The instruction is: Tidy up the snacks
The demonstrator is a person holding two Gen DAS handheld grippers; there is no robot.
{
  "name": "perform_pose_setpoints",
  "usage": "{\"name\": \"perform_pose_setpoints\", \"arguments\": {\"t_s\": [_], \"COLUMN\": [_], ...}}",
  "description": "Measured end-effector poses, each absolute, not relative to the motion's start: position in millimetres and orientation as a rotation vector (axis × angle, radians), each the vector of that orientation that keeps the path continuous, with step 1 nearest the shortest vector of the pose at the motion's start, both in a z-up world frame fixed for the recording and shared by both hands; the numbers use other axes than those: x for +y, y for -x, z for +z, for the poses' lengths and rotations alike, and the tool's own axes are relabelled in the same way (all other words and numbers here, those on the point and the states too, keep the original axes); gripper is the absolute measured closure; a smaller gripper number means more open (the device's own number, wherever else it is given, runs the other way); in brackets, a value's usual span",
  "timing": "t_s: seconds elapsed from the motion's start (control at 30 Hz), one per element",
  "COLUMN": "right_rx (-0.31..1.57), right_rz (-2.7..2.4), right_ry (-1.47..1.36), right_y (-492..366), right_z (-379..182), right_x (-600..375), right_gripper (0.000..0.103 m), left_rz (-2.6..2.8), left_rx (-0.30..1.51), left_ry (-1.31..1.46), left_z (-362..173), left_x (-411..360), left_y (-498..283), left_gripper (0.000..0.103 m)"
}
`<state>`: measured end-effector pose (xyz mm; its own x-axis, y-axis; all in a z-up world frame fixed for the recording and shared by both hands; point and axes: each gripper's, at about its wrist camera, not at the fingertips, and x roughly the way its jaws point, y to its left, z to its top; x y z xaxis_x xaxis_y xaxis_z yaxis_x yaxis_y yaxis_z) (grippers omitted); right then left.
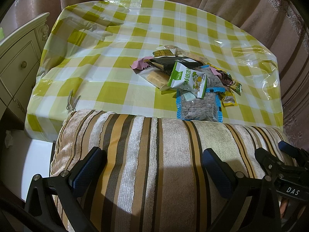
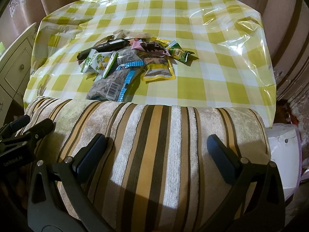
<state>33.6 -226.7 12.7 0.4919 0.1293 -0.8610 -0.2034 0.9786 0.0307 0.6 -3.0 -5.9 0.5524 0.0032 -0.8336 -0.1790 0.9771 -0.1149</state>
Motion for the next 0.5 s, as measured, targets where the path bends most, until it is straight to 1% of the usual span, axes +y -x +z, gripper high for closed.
{"name": "perform_pose_setpoints", "arguments": {"t_s": [0.2, 0.5], "right_rx": [1.048, 1.086], "right_rz": [0.208, 0.212], "right_ry": [0.075, 0.058], "right_y": [-39.1, -72.7], "right_z": [11.6, 4.4], "right_x": [-226.1, -215.8], "right_gripper": [0.000, 0.000], "left_rz": [0.112, 0.097], "left_rx": [0.989, 0.983], "left_ry": [0.193, 0.206], "left_z": [-6.7, -7.2], "left_x": [-3.2, -2.5], "left_y": [-5.9, -32.5], "left_gripper": [0.000, 0.000]}}
